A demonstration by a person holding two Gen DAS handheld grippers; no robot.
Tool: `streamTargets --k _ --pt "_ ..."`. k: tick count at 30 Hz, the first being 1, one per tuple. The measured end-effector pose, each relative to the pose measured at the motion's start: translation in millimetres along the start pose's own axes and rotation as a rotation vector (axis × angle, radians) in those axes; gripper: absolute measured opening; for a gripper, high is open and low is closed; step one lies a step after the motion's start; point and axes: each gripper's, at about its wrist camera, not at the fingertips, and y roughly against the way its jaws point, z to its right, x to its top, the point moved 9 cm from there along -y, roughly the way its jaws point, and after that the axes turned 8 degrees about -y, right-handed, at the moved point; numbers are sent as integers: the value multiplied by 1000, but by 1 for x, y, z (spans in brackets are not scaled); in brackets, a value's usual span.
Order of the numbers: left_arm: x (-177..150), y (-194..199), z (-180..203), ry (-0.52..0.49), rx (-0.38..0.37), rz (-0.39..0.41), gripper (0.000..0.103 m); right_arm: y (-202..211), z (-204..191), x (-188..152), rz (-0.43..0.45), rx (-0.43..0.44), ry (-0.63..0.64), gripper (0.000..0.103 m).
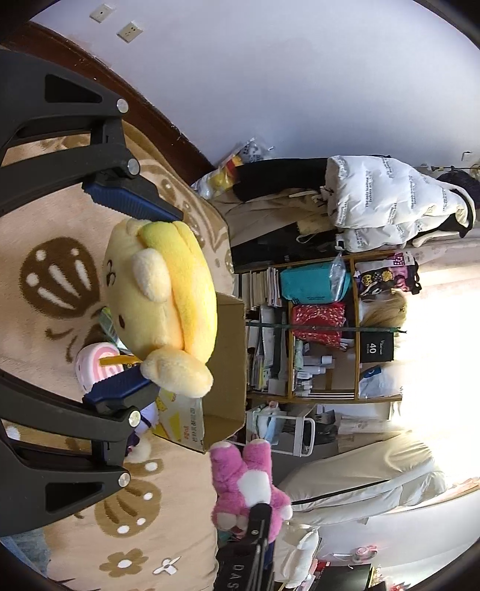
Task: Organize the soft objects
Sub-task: 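Lift the yellow dog with the left tool while the right tool carries the pink bear over the box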
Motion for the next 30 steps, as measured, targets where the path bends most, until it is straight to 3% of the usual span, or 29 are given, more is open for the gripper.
streamTargets --k 15,30 --pt "61 -24 -23 -4 52 73 73 -15 13 57 91 -27 15 38" --pt "102 -90 -9 15 18 68 73 -62 14 85 118 -11 -8 39"
